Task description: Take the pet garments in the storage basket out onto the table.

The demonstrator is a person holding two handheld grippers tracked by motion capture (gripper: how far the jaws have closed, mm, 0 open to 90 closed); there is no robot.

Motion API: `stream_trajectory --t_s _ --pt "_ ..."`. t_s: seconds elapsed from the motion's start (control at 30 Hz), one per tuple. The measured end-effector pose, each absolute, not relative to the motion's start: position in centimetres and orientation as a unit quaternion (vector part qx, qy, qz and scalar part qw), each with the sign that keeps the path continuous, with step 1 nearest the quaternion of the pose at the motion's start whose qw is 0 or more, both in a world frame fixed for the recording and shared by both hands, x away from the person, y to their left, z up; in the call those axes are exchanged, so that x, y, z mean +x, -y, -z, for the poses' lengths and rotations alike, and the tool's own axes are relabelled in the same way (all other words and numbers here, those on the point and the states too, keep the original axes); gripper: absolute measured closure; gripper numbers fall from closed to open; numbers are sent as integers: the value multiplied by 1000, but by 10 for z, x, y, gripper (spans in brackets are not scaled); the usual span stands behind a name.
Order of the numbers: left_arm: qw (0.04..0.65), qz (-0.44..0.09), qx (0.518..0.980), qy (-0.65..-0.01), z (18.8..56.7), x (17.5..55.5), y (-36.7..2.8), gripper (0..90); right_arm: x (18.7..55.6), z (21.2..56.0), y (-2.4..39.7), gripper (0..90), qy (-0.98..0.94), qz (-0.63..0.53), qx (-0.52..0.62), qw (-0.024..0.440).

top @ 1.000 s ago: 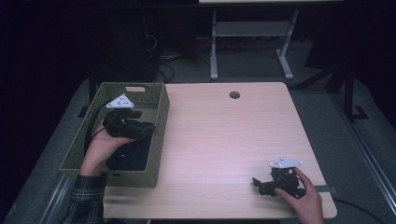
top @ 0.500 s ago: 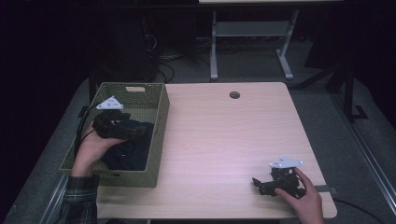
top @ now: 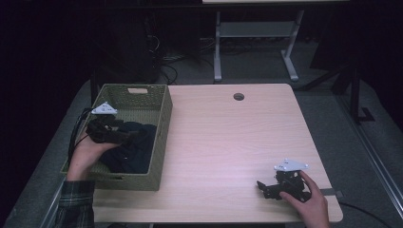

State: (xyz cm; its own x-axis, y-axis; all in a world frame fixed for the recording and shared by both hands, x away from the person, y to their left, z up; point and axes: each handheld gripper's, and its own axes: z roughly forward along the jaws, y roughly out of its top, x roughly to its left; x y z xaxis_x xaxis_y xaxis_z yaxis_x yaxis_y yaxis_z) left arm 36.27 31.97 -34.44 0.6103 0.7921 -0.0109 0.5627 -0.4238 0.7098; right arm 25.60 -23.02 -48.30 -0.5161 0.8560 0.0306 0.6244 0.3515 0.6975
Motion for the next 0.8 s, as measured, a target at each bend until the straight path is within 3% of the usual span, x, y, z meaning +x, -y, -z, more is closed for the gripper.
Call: stream_trajectory --t_s 0.37,0.8 --pt "314 -149 833 -431 366 370 -333 163 256 483 230 0 -804 -335 460 173" --pt "256 -111 862 -423 395 376 -319 129 256 483 230 0 -803 -335 461 173"
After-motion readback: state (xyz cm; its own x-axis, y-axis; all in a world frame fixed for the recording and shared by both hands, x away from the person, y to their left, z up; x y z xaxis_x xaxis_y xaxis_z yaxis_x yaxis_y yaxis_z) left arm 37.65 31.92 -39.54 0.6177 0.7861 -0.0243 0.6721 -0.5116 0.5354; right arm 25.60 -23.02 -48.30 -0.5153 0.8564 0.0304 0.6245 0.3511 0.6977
